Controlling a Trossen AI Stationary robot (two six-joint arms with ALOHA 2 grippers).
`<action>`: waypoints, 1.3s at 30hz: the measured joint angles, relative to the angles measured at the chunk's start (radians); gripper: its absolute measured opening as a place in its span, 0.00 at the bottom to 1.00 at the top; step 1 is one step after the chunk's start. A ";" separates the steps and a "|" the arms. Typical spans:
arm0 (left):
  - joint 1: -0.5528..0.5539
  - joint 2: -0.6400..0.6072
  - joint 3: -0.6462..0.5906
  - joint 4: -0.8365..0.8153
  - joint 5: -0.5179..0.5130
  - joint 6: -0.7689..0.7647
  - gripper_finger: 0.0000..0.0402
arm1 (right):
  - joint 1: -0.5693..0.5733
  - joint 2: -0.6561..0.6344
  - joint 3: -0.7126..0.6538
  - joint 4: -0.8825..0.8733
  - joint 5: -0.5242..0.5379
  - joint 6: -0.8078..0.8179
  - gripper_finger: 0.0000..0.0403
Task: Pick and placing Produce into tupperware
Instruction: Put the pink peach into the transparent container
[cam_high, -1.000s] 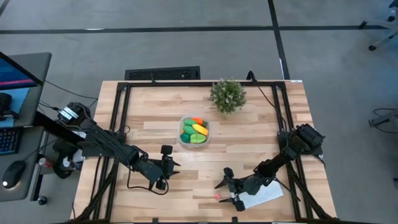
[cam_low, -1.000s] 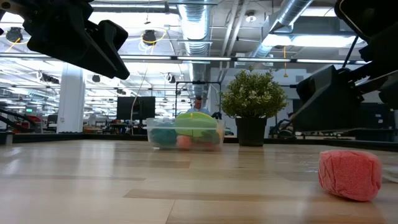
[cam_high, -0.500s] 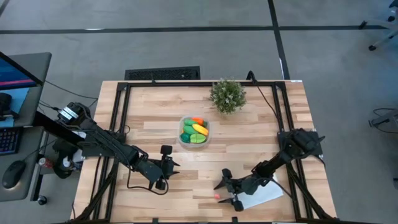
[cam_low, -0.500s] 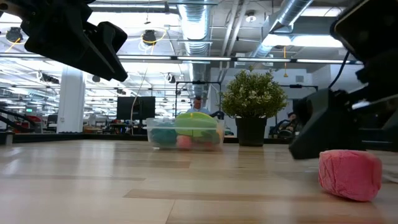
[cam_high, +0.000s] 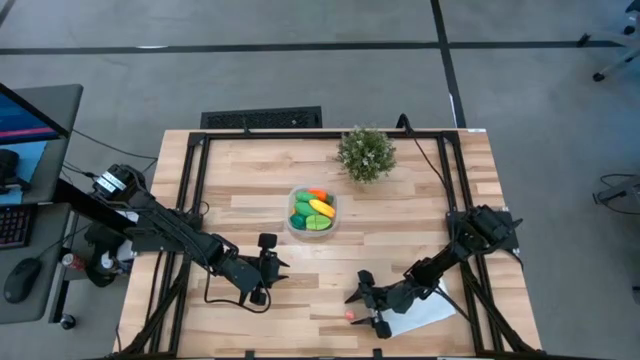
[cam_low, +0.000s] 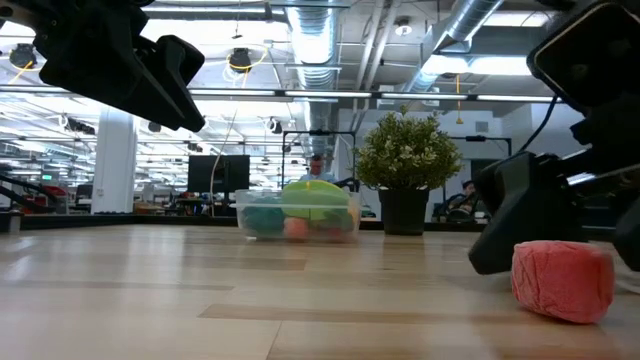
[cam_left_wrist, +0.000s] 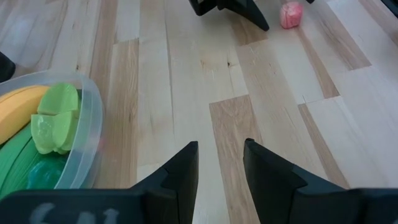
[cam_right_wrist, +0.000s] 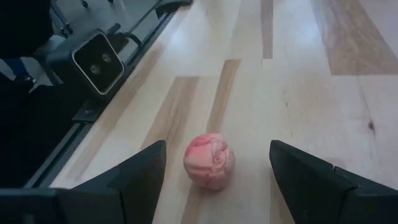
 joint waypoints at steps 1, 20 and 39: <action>0.000 0.000 0.000 0.000 0.000 0.000 0.29 | 0.000 0.000 0.000 -0.008 0.000 0.001 0.68; 0.000 0.000 0.000 -0.001 0.000 -0.002 0.29 | -0.007 0.000 0.000 -0.050 0.005 0.021 0.37; 0.000 0.000 0.000 -0.001 0.001 -0.002 0.29 | -0.006 0.000 0.000 -0.035 0.000 -0.016 0.27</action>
